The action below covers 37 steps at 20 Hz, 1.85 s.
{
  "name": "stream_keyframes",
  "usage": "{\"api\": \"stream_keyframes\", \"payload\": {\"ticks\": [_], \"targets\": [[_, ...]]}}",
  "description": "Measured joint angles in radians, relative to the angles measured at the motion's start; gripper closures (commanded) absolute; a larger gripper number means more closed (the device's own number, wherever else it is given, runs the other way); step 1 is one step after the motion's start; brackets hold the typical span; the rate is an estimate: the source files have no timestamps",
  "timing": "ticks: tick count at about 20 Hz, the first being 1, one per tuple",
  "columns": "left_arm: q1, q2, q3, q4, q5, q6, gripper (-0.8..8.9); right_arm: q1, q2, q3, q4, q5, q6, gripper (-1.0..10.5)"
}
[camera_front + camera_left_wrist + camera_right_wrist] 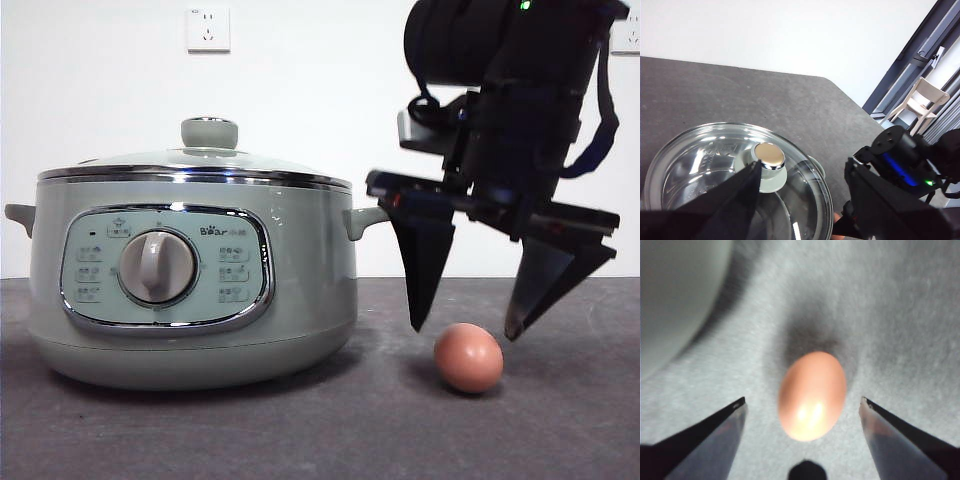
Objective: Pick up the egg,open the lid,put the egg in the pot,close the lid
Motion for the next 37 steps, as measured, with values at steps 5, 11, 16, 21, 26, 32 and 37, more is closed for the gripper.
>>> {"api": "stream_keyframes", "payload": {"ticks": [5,11,16,21,26,32,37], "targets": [[-0.007,0.000,0.000,-0.006,0.000,0.000,5.30,0.000,0.047,0.000,0.039,0.000,0.014,7.2],[-0.011,0.000,0.000,-0.007,0.000,0.000,5.30,-0.021,0.051,0.002,0.048,-0.005,0.018,9.2],[-0.013,0.000,0.001,-0.057,0.000,0.000,5.30,-0.023,0.047,0.003,0.034,-0.007,0.009,9.6],[-0.049,0.000,0.001,-0.058,-0.009,0.018,5.29,-0.027,-0.114,0.001,-0.067,0.003,-0.016,9.6],[-0.116,0.023,0.002,0.003,-0.154,0.066,5.25,-0.027,-0.351,0.001,-0.117,0.004,-0.051,9.6],[-0.274,0.245,0.140,0.003,-0.342,0.166,5.25,-0.027,-0.536,0.001,-0.141,0.081,-0.073,9.6],[-0.379,0.470,0.248,0.004,-0.502,0.258,4.31,-0.027,-0.568,0.001,-0.179,0.090,-0.083,9.6]]}}
